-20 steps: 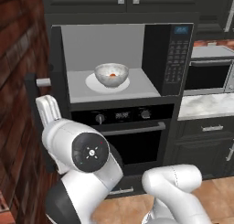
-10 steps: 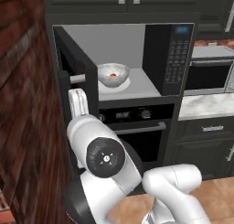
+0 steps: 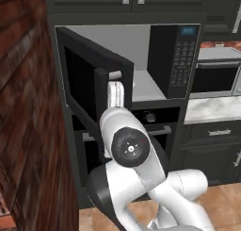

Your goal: Pick the carrot from the sink and place it in the bowl. Then pick the bowl and place it in the microwave. Then close the microwave door and press the start button.

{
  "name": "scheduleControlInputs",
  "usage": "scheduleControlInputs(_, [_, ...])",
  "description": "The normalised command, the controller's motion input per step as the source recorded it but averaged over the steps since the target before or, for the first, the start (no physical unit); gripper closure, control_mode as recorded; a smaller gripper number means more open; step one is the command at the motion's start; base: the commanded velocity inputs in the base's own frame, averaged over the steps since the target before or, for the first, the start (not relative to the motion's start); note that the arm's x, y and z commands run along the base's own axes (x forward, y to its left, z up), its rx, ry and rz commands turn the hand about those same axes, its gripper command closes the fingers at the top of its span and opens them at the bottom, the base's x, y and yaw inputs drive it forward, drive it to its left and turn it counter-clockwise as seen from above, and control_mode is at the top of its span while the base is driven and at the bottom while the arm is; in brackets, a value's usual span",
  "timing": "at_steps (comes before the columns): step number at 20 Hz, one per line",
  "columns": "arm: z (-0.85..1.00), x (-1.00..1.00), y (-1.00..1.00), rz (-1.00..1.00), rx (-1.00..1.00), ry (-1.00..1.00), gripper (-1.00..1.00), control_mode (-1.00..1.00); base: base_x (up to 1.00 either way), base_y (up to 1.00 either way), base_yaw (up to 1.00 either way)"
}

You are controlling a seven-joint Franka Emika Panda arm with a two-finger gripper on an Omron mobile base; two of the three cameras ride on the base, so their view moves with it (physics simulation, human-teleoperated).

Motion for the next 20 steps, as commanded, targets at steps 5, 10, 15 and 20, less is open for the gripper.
scheduleControlInputs(5, [0.0,1.0,-0.96,-0.16,0.06,0.02,-1.0,-1.0,0.0,0.0,0.0])
scheduleControlInputs(10, [0.0,1.0,-0.72,-0.12,0.05,0.05,-1.0,-1.0,0.0,0.0,0.0])
scheduleControlInputs(15, [0.0,1.0,-0.53,-0.13,0.01,0.09,-1.0,-1.0,0.0,0.0,0.0])
scheduleControlInputs(20, [0.0,1.0,-0.29,-0.08,0.01,0.09,-1.0,-1.0,0.0,0.0,0.0])
